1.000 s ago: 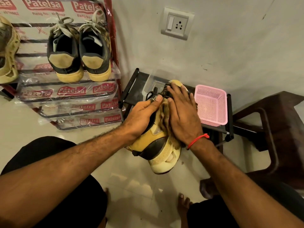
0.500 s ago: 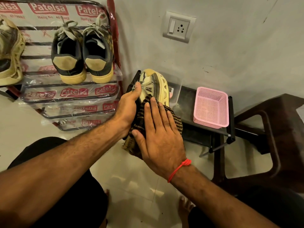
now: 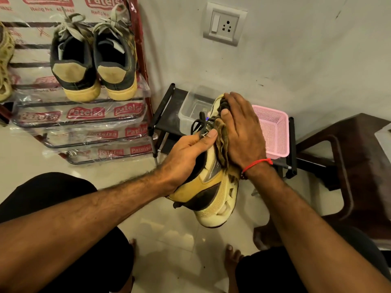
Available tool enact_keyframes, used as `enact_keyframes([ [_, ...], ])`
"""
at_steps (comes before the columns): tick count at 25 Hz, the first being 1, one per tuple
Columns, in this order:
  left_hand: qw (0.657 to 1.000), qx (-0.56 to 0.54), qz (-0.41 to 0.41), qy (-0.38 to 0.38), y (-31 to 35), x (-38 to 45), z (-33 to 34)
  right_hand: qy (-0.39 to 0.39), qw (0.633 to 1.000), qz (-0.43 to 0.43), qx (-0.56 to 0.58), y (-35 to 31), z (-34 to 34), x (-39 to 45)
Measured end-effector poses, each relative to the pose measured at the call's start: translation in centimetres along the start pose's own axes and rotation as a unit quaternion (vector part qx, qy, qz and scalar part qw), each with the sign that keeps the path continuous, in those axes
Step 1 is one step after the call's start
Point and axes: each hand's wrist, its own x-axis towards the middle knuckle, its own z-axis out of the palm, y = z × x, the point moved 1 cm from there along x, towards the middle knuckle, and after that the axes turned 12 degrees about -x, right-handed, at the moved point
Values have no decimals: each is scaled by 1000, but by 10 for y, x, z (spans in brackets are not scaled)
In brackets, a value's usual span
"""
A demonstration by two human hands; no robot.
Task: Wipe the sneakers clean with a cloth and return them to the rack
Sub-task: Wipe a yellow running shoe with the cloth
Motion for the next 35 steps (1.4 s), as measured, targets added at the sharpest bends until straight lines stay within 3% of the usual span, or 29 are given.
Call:
enact_keyframes([
  [7, 992, 94, -7, -79, -2, -5, 0, -51, 990, 115, 61, 31, -17, 12],
  [13, 999, 9, -39, 21, 3, -7, -10, -135, 989, 24, -56, 0, 3, -9],
  [17, 997, -45, -28, 61, 11, -1, -16, -92, 995, -27, -39, -30, 8, -30],
  [22, 995, -41, -31, 84, 20, 4, -26, -76, 997, -27, 20, -55, 12, -47],
  [28, 985, -84, 24, 151, 37, 22, -42, -84, 979, -109, -150, -87, 19, -84],
  [35, 992, -48, 11, 114, 34, 16, -37, -54, 988, -83, -114, -77, 26, -73],
])
